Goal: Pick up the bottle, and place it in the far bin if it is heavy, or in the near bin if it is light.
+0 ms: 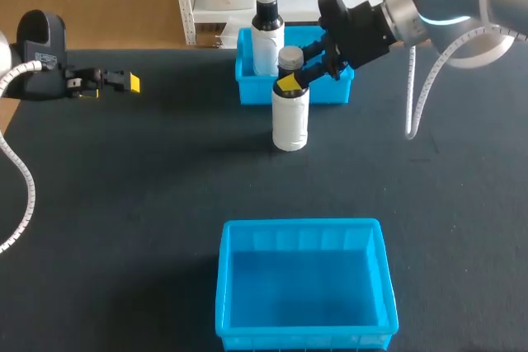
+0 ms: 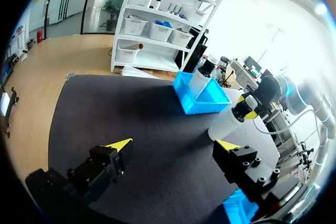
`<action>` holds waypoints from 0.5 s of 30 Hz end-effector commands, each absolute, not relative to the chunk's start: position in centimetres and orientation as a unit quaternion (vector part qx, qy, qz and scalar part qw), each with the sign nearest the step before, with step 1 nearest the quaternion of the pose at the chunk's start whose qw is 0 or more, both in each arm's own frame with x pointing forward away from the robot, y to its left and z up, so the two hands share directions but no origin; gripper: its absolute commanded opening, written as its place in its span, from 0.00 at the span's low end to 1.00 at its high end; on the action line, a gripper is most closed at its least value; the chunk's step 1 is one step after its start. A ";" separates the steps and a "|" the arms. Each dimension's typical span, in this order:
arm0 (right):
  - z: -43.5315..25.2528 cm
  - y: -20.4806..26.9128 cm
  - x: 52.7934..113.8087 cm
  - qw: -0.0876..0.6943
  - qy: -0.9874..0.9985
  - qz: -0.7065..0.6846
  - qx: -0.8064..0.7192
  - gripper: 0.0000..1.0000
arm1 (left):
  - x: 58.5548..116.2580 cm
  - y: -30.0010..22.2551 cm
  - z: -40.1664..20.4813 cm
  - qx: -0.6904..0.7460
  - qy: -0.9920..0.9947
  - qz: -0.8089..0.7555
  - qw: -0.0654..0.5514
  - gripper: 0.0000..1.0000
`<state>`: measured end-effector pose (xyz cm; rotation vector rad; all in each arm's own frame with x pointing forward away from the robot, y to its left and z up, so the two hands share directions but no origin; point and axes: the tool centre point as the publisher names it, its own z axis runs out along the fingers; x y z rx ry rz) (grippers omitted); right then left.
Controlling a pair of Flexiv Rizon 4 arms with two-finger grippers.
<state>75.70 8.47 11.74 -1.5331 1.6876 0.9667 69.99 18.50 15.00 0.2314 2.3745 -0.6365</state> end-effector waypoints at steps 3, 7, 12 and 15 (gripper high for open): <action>12.2 8.4 75.4 0.332 0.643 0.366 -0.585 0.00 | 70.0 18.5 15.0 0.088 0.908 -0.243 0.330 1.00; 12.7 8.4 75.3 0.334 0.641 0.364 -0.587 0.00 | 70.0 18.5 15.0 0.088 0.908 -0.243 0.330 1.00; 13.6 8.3 75.2 0.338 0.637 0.361 -0.591 0.00 | 70.0 18.5 15.0 0.088 0.908 -0.243 0.330 1.00; 14.1 8.3 75.1 0.339 0.635 0.360 -0.593 0.00 | 70.0 18.5 15.0 0.088 0.908 -0.243 0.330 1.00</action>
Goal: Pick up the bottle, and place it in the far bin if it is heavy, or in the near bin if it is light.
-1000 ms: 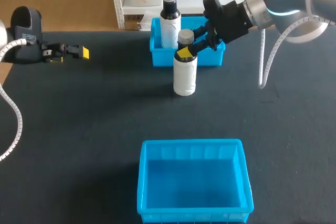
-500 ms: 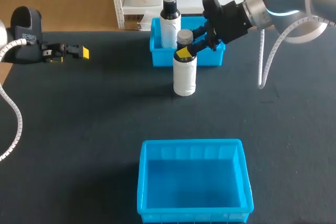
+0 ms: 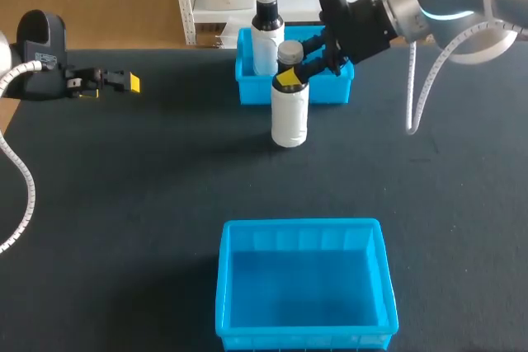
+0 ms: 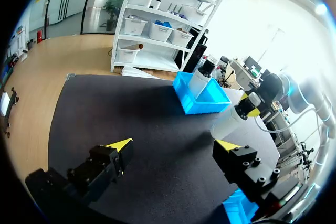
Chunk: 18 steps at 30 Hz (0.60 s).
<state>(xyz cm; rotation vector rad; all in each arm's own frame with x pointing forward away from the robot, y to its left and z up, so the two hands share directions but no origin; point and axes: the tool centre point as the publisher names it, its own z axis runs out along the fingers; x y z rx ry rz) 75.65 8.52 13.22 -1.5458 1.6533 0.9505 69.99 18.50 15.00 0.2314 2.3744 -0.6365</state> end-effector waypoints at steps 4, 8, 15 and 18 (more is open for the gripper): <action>14.9 8.0 74.9 0.341 0.634 0.358 -0.595 0.00 | 70.0 18.5 15.0 0.088 0.908 -0.243 0.330 1.00; 15.8 7.5 74.7 0.344 0.633 0.356 -0.596 0.00 | 70.0 18.5 15.0 0.088 0.908 -0.243 0.330 1.00; 17.1 6.4 74.4 0.348 0.633 0.352 -0.596 0.00 | 70.0 18.5 15.0 0.088 0.908 -0.243 0.330 1.00; 17.6 5.8 74.3 0.349 0.634 0.351 -0.594 0.00 | 70.0 18.5 15.0 0.088 0.908 -0.243 0.330 1.00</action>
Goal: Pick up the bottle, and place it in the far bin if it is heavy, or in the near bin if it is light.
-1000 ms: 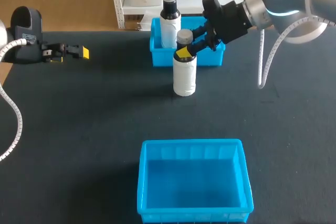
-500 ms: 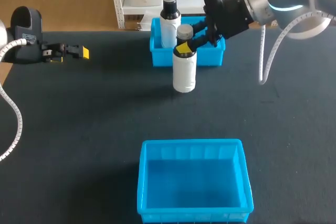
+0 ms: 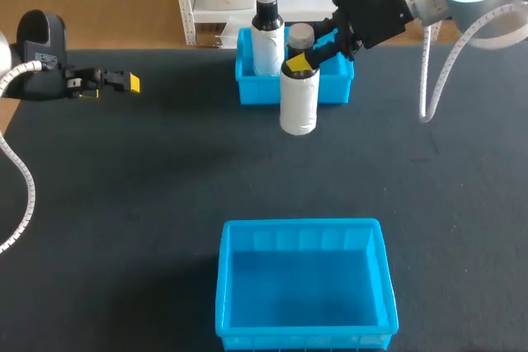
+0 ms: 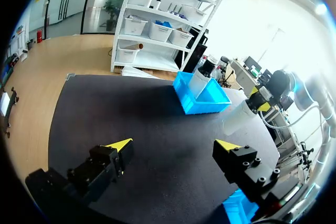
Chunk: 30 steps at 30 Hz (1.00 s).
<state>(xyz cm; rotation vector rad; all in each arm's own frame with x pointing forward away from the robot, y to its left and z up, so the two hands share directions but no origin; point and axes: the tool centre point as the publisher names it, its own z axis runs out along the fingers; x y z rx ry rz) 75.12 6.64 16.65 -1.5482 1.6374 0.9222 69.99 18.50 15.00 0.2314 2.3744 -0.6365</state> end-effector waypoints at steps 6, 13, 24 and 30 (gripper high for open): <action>18.3 4.1 74.1 0.350 0.641 0.347 -0.588 0.00 | 70.0 18.5 15.0 0.088 0.908 -0.243 0.330 1.00; 19.0 1.7 74.0 0.353 0.652 0.335 -0.581 0.00 | 70.0 18.5 15.0 0.088 0.908 -0.243 0.330 1.00; 19.6 -1.9 73.9 0.359 0.666 0.328 -0.566 0.00 | 70.0 18.5 15.0 0.088 0.908 -0.243 0.330 1.00; 19.9 -3.6 74.1 0.358 0.673 0.321 -0.562 0.00 | 70.0 18.5 15.0 0.088 0.908 -0.243 0.330 1.00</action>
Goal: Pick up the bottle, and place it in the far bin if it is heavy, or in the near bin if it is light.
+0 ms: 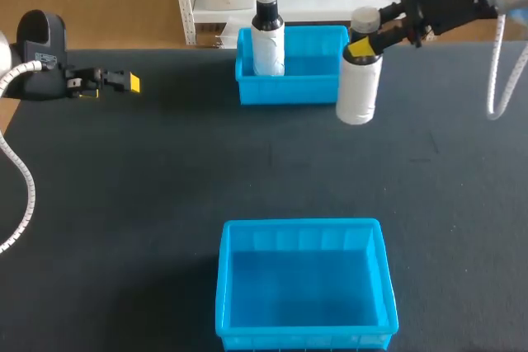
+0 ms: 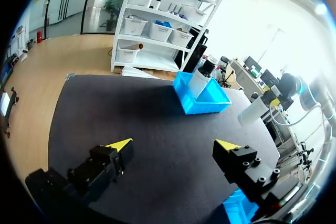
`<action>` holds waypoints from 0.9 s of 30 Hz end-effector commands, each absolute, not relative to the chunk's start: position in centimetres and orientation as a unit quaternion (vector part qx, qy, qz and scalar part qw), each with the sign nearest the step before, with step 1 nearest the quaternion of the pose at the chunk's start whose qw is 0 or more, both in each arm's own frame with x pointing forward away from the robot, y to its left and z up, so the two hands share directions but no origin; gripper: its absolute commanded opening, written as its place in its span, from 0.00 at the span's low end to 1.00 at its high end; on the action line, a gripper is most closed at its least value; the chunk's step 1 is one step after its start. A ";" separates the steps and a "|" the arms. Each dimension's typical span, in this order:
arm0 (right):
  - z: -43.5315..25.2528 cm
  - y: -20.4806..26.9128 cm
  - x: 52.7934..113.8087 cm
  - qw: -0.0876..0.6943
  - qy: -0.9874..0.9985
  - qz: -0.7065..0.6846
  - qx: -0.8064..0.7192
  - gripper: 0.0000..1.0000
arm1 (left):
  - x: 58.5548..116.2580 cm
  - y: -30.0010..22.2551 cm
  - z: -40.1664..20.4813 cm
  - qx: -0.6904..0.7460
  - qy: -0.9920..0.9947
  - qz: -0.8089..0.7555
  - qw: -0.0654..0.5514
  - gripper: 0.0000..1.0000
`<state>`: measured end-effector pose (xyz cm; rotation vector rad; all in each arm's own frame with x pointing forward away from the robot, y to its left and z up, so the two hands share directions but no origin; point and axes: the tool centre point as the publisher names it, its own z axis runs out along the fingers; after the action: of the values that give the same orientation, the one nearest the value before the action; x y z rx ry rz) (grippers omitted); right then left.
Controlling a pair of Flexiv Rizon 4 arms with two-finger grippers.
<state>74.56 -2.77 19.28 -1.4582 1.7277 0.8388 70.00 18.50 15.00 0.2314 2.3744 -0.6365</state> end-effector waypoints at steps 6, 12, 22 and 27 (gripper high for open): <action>20.3 -5.2 74.8 0.358 0.678 0.317 -0.558 0.00 | 70.0 18.5 15.0 0.088 0.908 -0.243 0.330 1.00; 21.0 -6.5 76.2 0.362 0.678 0.313 -0.558 0.00 | 70.0 18.5 15.0 0.088 0.908 -0.243 0.330 1.00; 22.3 -7.7 79.6 0.370 0.670 0.302 -0.568 0.00 | 70.0 18.5 15.0 0.088 0.908 -0.243 0.330 1.00; 22.6 -7.9 81.7 0.370 0.667 0.300 -0.572 0.00 | 70.0 18.5 15.0 0.088 0.908 -0.243 0.330 1.00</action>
<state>79.75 -8.06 22.48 -1.4434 1.7158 0.7361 70.00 18.50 15.00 0.2314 2.3744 -0.6365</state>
